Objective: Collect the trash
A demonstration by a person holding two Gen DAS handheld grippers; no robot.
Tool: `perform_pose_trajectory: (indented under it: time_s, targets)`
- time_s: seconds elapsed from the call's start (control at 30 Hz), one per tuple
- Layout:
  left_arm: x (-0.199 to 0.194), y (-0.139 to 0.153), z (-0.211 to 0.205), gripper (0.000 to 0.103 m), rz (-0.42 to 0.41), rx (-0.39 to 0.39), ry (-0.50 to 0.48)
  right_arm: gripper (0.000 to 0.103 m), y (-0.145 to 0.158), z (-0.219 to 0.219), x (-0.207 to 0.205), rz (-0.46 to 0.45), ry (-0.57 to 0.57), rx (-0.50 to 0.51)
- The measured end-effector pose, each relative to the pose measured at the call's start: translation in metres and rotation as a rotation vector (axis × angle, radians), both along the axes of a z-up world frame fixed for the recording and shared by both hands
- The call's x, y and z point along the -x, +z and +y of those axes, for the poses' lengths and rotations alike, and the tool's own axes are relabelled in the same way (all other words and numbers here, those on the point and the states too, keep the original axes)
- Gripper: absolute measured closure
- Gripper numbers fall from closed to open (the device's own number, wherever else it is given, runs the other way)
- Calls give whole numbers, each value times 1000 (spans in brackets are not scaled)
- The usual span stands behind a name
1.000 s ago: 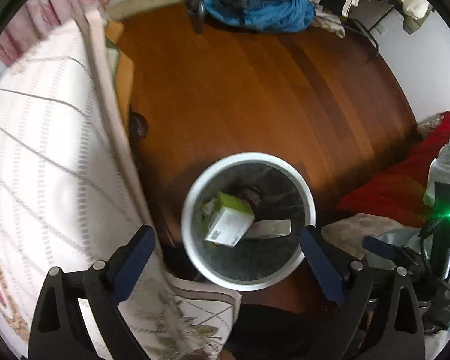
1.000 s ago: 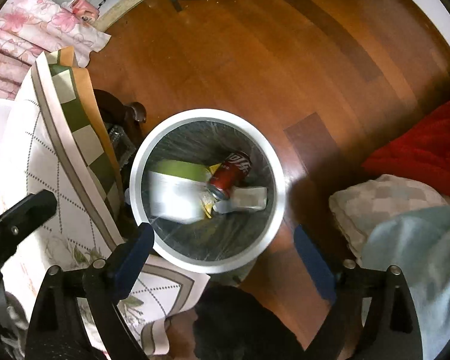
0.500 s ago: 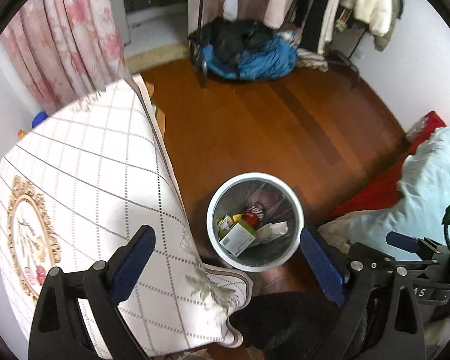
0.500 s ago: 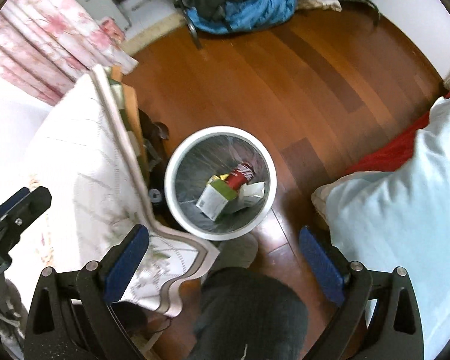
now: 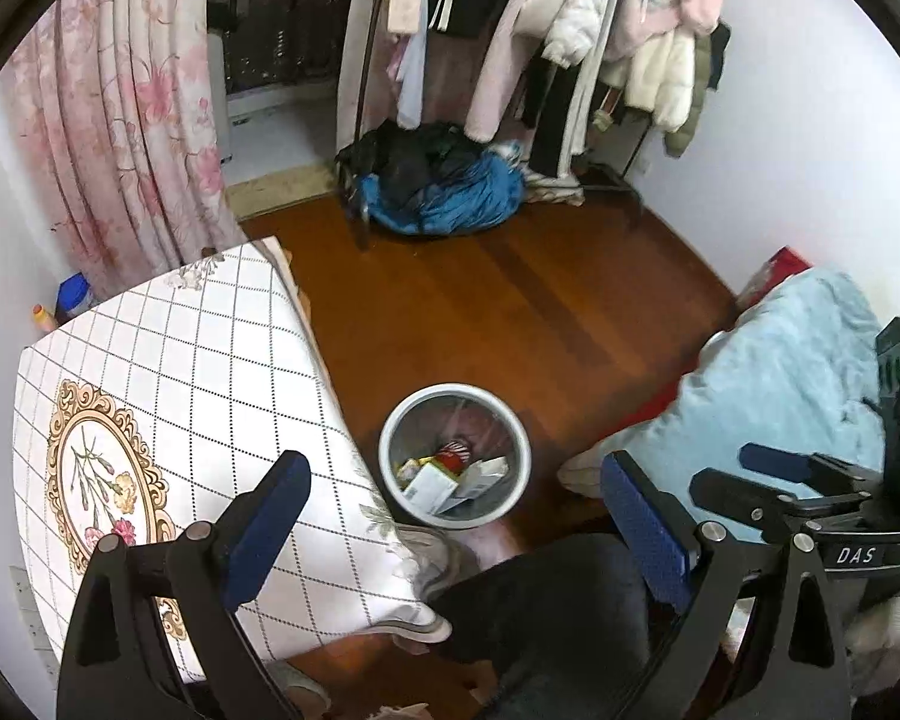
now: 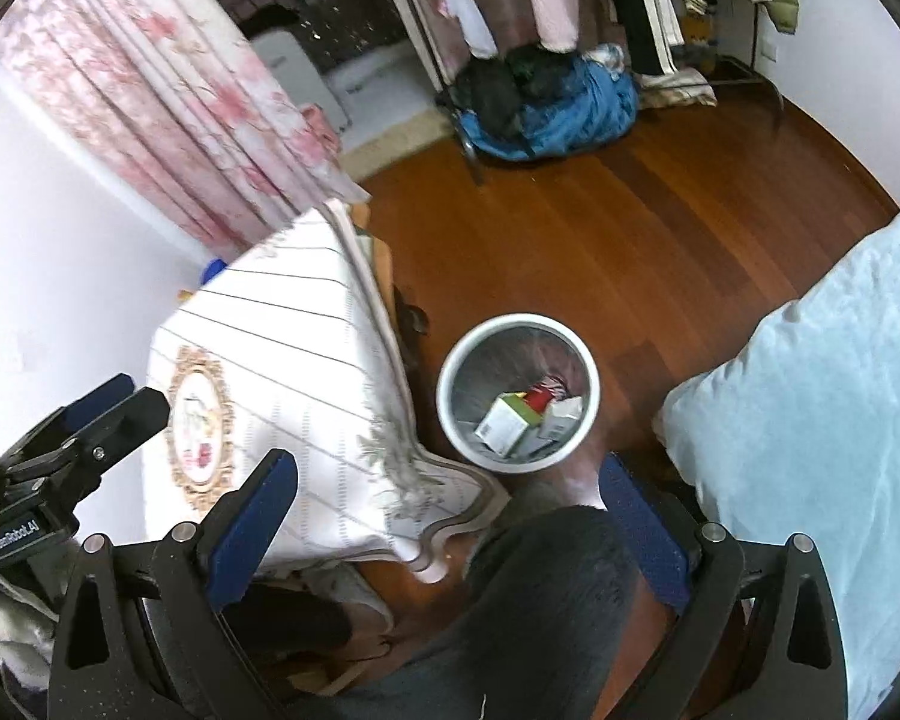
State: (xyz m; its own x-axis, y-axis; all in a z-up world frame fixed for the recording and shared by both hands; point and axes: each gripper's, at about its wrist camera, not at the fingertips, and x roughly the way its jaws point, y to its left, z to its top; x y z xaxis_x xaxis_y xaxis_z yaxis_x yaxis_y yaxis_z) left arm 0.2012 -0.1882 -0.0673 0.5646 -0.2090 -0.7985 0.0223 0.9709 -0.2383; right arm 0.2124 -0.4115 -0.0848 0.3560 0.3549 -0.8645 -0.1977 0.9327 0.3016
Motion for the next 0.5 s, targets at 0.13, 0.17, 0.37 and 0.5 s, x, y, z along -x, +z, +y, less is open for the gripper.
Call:
perform_pose_trajectory:
  time_s: [0.13, 0.17, 0.37, 0.5]
  targets:
    - [13, 18, 2, 4, -27, 20, -15, 1, 29, -3, 19, -36, 15, -34]
    - [16, 24, 2, 4, -32, 30, -20, 1, 35, -4, 22, -46, 17, -40]
    - [30, 42, 3, 4, -53, 52, -40, 1, 70, -8, 39, -90, 33, -68]
    - [38, 55, 5, 4, -72, 59, -43, 0, 86, -10, 47, -106, 49, -76]
